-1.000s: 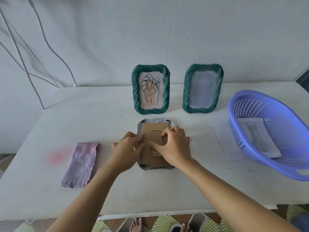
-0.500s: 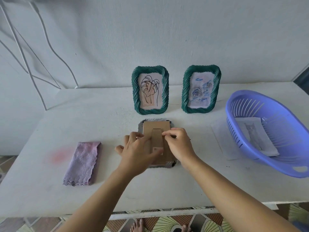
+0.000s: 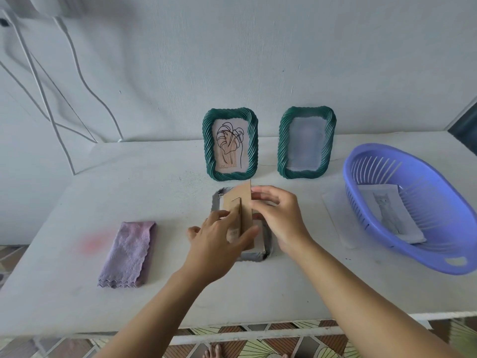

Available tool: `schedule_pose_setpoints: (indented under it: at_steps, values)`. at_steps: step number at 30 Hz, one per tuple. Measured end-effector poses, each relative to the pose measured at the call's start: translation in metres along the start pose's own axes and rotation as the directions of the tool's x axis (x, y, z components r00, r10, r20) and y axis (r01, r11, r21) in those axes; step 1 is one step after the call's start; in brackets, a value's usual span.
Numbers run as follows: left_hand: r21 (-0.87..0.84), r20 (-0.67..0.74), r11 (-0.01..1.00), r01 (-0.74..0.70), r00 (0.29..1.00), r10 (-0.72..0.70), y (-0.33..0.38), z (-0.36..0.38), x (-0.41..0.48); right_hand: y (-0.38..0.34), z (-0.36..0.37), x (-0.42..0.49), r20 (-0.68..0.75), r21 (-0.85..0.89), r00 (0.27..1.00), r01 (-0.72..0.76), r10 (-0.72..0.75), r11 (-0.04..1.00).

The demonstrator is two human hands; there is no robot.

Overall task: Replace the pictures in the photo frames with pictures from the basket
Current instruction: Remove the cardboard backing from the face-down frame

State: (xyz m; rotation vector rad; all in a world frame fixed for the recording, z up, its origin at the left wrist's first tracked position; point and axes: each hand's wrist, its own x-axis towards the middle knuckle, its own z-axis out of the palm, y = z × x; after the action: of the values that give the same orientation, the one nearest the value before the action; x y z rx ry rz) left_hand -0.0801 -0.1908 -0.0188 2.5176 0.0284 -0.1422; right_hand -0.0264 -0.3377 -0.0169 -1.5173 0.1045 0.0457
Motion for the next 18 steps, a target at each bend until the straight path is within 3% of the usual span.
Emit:
schedule_pose_setpoints:
  at_steps: [4, 6, 10, 13, 16, 18]
  values:
    - [-0.112, -0.084, 0.99, -0.087, 0.993, 0.078, 0.001, -0.01, -0.003, -0.01, 0.016, -0.003, 0.095, 0.053, 0.995, 0.038, -0.043, 0.998]
    - [-0.261, -0.116, 0.961, -0.087, 0.992, 0.058, -0.003, -0.018, -0.004, -0.012, 0.025, -0.001, 0.127, 0.016, 0.991, 0.041, -0.043, 0.999]
    - [-0.65, -0.086, 0.76, -0.013, 0.995, -0.057, -0.011, -0.043, -0.008, 0.0, 0.039, 0.005, 0.217, -0.228, 0.974, 0.111, -0.061, 0.967]
    - [-0.748, -0.116, 0.663, -0.019, 0.988, -0.102, -0.036, -0.055, -0.011, 0.02, 0.047, 0.005, 0.272, -0.418, 0.95, 0.257, -0.15, 0.871]
    - [-0.848, -0.076, 0.529, 0.033, 0.98, -0.183, -0.064, -0.059, -0.014, 0.029, 0.057, 0.0, 0.263, -0.463, 0.951, 0.271, -0.162, 0.844]
    - [-0.851, -0.076, 0.523, 0.051, 0.973, -0.219, -0.077, -0.059, -0.017, 0.032, 0.066, -0.002, 0.267, -0.483, 0.951, 0.274, -0.158, 0.832]
